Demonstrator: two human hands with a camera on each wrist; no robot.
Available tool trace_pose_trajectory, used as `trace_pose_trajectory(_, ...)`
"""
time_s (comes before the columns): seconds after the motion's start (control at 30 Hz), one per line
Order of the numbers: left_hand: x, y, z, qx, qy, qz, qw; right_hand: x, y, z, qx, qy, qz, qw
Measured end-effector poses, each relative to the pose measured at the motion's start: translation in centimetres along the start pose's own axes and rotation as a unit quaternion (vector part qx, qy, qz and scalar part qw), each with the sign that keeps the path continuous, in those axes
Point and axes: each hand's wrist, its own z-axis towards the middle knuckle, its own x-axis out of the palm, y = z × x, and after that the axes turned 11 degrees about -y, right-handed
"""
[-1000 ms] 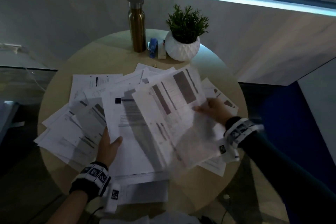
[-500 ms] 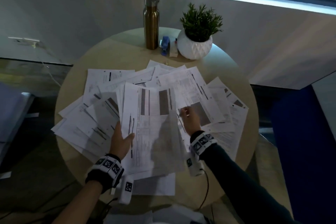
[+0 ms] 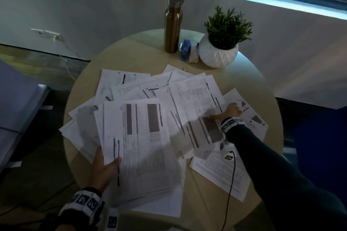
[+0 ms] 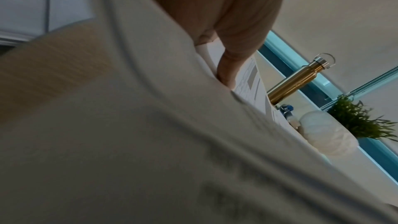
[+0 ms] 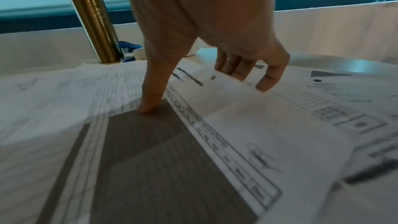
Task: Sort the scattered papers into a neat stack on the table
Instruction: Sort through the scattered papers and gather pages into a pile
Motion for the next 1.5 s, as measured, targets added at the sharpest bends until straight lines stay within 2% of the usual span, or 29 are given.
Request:
trace_pose_trajectory(0.1, -0.4, 0.6, 0.1, -0.009, -0.011, 0.012, 1.0, -0.1, 0.5, -0.2, -0.016, 0.025, 0.078, 0.997)
trace_pose_trajectory(0.27, -0.8, 0.7, 0.7, -0.005, -0.021, 0.011, 1.0, -0.5, 1.0, -0.7, -0.109, 0.044, 0.061, 0.991)
trace_pose_trajectory(0.4, -0.8, 0.8, 1.0, -0.014, -0.018, 0.016, 1.0, -0.3, 1.8, -1.1, -0.113, 0.044, 0.067, 0.99)
trace_pose_trajectory(0.47, -0.7, 0.6, 1.1, -0.016, -0.01, 0.02, 1.0, 0.0, 2.4, -1.9, -0.108, 0.075, 0.101, 0.986)
trace_pose_trajectory(0.57, -0.5, 0.5, 1.3, -0.011, -0.001, 0.019, 1.0, 0.6, 3.0, -3.1, -0.114, 0.112, 0.081, 0.984)
trace_pose_trajectory(0.67, -0.7, 0.2, 1.4, -0.01, 0.008, 0.004, 1.0, -0.5, 2.7, -3.8, -0.123, 0.042, 0.092, 0.987)
trace_pose_trajectory(0.77, -1.0, -0.3, 1.3, -0.002, 0.016, -0.007, 1.0, -3.0, 1.0, -4.0, -0.117, -0.076, 0.162, 0.977)
trace_pose_trajectory(0.83, -1.2, -0.4, 1.4, 0.008, 0.02, -0.017, 1.0, -4.8, -0.4, -4.4, -0.094, -0.142, 0.253, 0.953)
trace_pose_trajectory(0.9, -1.4, -0.6, 1.6, 0.012, 0.022, -0.041, 0.999, -6.5, -1.7, -5.8, -0.045, -0.16, 0.396, 0.903)
trace_pose_trajectory(0.97, -1.2, -1.3, 1.5, 0.01, 0.024, -0.066, 0.997, -7.3, -2.7, -7.6, -0.015, -0.137, 0.485, 0.863)
trace_pose_trajectory(1.0, -1.2, -1.6, 1.5, 0.006, 0.034, -0.071, 0.997, -7.3, -2.8, -8.9, -0.013, -0.111, 0.488, 0.865)
trace_pose_trajectory(1.1, 0.6, -2.9, 1.6, 0.019, 0.057, -0.076, 0.995, -5.3, -2.0, -12.5, -0.019, -0.023, 0.426, 0.904)
trace_pose_trajectory(1.23, 3.3, -5.5, 0.8, 0.001, 0.123, -0.131, 0.984, -0.5, -0.6, -17.2, -0.058, 0.078, 0.448, 0.889)
trace_pose_trajectory(1.33, 4.4, -6.7, 0.3, -0.038, 0.203, -0.169, 0.964, 1.2, -0.2, -18.9, -0.05, 0.083, 0.483, 0.87)
trace_pose_trajectory(1.43, 4.5, -6.4, 0.5, 0.037, 0.238, -0.131, 0.962, 1.8, 0.0, -19.4, -0.055, 0.063, 0.504, 0.86)
trace_pose_trajectory(1.5, 4.5, -5.6, 0.9, 0.097, 0.201, -0.098, 0.97, 2.3, 0.1, -19.3, -0.067, 0.05, 0.5, 0.862)
